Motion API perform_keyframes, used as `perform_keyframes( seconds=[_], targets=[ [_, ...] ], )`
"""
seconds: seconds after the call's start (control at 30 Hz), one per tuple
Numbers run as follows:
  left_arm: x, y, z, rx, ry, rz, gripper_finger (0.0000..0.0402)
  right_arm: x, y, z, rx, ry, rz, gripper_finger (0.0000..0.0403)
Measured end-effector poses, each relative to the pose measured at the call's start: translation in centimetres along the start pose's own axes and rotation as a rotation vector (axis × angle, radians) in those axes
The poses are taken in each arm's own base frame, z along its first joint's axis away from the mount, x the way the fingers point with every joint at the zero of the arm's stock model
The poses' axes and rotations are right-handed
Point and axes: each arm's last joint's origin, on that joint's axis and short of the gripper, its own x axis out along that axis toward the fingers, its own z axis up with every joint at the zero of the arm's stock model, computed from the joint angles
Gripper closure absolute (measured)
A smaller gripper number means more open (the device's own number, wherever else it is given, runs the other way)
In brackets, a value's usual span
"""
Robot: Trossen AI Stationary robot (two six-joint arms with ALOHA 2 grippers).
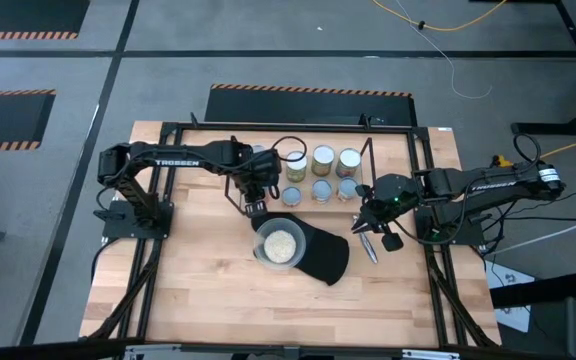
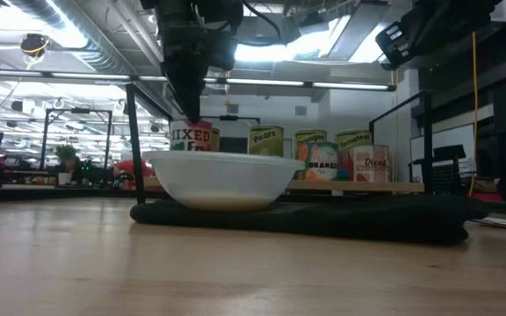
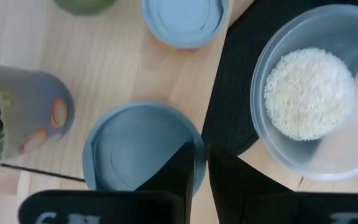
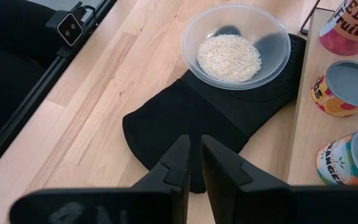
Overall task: Pick and place cans onto a shelf
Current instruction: Put the canned mix fruits on the shelf, then return to Home Position
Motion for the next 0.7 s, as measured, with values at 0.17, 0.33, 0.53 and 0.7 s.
perform_keyframes(
  seconds=[0.17,0.33,0.53,0.7],
  targets=[
    [-1.0,-0.2,0.7,0.006,-0.079,-0.017,0.0362,0.0,0.0,0.0,0.000,0.000,0.000,0.0358],
    [-3.2,-0.7,2.4,0.057,-0.207,-0.029,0.0362,0.0,0.0,0.0,0.000,0.000,0.000,0.0358],
    [-8.4,-2.0,4.4,0.172,-0.399,-0.037,0.0362,0.0,0.0,0.0,0.000,-0.001,0.000,0.0358],
    [-13.4,-3.2,4.6,0.237,-0.520,-0.047,0.0362,0.0,0.0,0.0,0.000,0.000,0.000,0.0358]
  ],
)
